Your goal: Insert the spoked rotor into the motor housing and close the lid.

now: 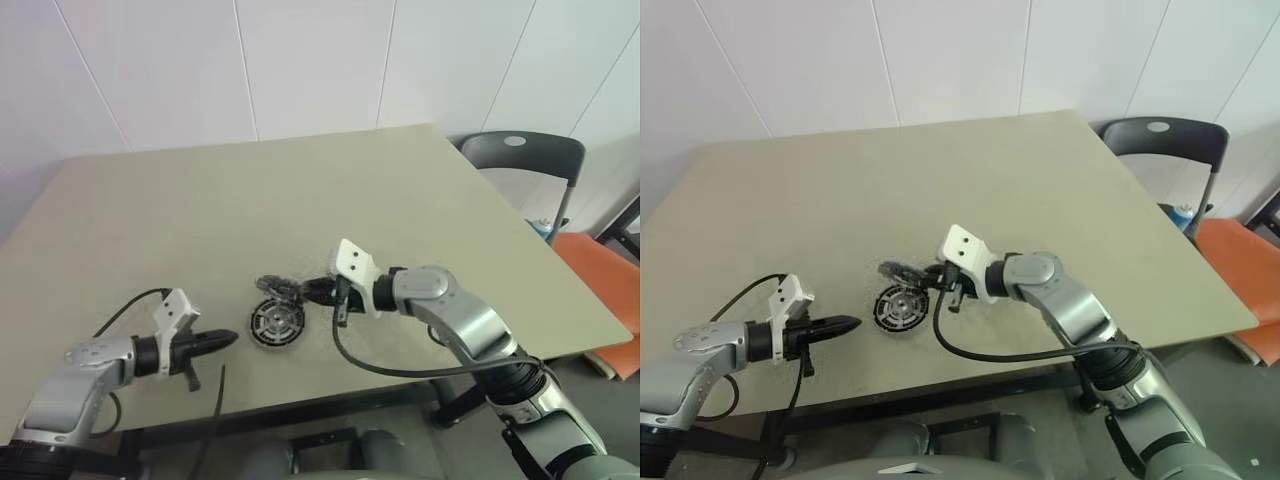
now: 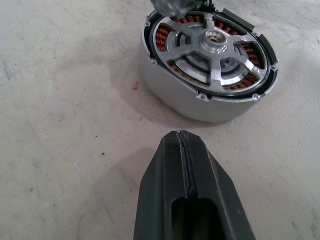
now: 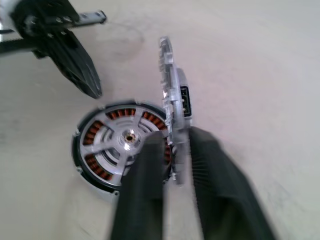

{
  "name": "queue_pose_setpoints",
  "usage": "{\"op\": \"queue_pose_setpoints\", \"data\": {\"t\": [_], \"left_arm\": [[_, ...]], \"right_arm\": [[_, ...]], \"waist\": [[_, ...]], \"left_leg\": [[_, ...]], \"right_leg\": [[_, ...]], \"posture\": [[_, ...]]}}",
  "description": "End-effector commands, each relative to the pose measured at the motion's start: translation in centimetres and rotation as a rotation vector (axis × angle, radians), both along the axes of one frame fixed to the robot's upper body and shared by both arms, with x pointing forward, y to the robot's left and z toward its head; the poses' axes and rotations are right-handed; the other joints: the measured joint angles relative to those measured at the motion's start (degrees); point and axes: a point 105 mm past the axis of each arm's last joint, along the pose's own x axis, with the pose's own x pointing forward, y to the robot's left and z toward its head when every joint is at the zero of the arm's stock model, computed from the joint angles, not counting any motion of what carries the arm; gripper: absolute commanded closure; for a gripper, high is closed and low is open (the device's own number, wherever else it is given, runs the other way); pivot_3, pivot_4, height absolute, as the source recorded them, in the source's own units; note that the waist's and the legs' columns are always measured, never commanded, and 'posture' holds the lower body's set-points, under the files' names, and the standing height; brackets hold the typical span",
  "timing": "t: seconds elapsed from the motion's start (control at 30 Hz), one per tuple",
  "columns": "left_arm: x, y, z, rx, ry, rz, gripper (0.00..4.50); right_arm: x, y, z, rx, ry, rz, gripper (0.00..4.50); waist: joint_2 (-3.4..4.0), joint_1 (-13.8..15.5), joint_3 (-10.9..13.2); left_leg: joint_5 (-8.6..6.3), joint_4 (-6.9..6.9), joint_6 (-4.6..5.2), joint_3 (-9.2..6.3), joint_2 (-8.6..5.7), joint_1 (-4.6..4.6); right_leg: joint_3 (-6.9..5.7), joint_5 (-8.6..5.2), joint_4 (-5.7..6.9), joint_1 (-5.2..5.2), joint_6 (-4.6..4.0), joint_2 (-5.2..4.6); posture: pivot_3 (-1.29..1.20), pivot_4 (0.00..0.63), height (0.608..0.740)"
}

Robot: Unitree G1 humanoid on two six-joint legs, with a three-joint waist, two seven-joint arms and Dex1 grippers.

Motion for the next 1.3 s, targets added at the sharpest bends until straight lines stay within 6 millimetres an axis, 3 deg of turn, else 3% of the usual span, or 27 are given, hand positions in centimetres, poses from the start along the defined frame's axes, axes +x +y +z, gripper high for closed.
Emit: {"op": "queue_pose_setpoints", "data": {"t": [0.03,0.13,0.3,0.4,0.47,0.6,0.67,0.8,0.93,1.13,1.3], "left_arm": [[0.3,0.0,0.5,0.008,-0.02,-0.017,4.5],[0.3,0.1,0.5,0.013,-0.015,-0.018,4.5],[0.4,0.1,0.4,0.015,-0.012,-0.021,4.5],[0.5,0.0,0.5,0.01,-0.016,-0.022,4.5],[0.7,0.0,0.7,0.003,-0.024,-0.02,4.5],[0.9,0.0,1.8,-0.048,-0.062,-0.012,4.5],[0.7,-0.1,2.1,-0.06,-0.07,-0.015,4.5],[0.6,0.1,2.4,-0.051,-0.086,-0.011,4.5],[0.4,0.2,2.5,-0.047,-0.09,-0.007,4.5],[-0.5,0.0,3.0,-0.069,-0.096,0.003,4.5],[-1.2,0.1,3.7,-0.069,-0.135,0.011,4.5]], "right_arm": [[-0.5,0.4,1.5,0.089,0.014,0.015,2.34],[-0.9,0.2,1.1,0.128,0.138,0.019,1.37],[-1.1,-0.3,1.4,0.207,0.317,0.004,1.37],[-2.6,-0.9,2.6,0.294,0.537,0.1,1.37],[-2.8,-1.2,3.2,0.323,0.583,0.123,1.37],[1.2,-1.3,2.5,0.251,0.321,-0.069,1.37],[1.6,-0.8,1.9,0.176,0.173,-0.048,1.37],[1.0,0.7,1.5,0.093,0.055,0.114,1.37],[0.3,2.1,1.6,0.06,0.052,0.255,1.37],[0.7,3.4,2.1,0.047,0.056,0.335,0.04],[1.4,4.0,1.5,0.017,0.042,0.338,0.04]], "waist": [[0.0,0.0,0.0],[0.0,0.0,0.0],[0.0,0.0,0.0],[0.0,0.0,0.0],[0.01,0.0,0.0],[0.01,-0.1,0.0],[0.02,-0.1,0.0],[0.02,-0.2,0.0],[0.01,-0.1,0.0],[0.02,-0.1,0.0],[0.02,-0.1,0.0]], "left_leg": [[0.0,0.0,0.0,0.0,-0.01,0.0],[0.0,0.05,0.0,0.0,-0.01,0.0],[0.0,0.09,0.0,-0.03,-0.01,0.04],[0.0,0.09,0.0,-0.03,-0.01,0.04],[0.0,0.09,0.0,-0.03,-0.01,0.02],[0.0,0.11,0.0,-0.03,0.0,0.08],[0.0,0.1,0.0,-0.03,0.0,0.09],[0.0,0.08,0.0,0.0,-0.01,0.01],[0.0,0.11,0.0,0.04,-0.01,0.03],[0.0,0.1,0.0,-0.01,0.0,0.09],[0.0,0.1,-0.01,-0.01,-0.01,0.07]], "right_leg": [[0.0,0.0,0.0,0.0,0.0,-0.01],[0.0,0.02,0.02,0.0,-0.03,-0.01],[-0.01,-0.04,0.03,0.08,-0.08,-0.01],[-0.01,-0.02,0.02,0.08,-0.07,0.0],[-0.01,0.06,0.02,0.08,-0.11,-0.01],[-0.01,0.0,0.03,0.11,-0.03,0.0],[-0.04,0.0,0.03,0.11,-0.03,0.0],[-0.03,0.05,0.0,0.05,0.02,0.0],[-0.02,0.11,0.02,0.06,-0.06,0.0],[-0.02,0.12,0.06,0.09,-0.12,0.02],[-0.02,0.17,0.05,0.09,-0.2,0.0]], "posture": [[0.0,0.0,0.74],[0.0,0.0,0.74],[0.0,0.0,0.74],[0.0,0.0,0.74],[0.0,0.0,0.74],[0.0,0.0,0.74],[0.0,0.0,0.74],[0.0,0.0,0.74],[0.0,0.0,0.74],[0.0,0.0,0.74],[0.0,0.0,0.74]]}}
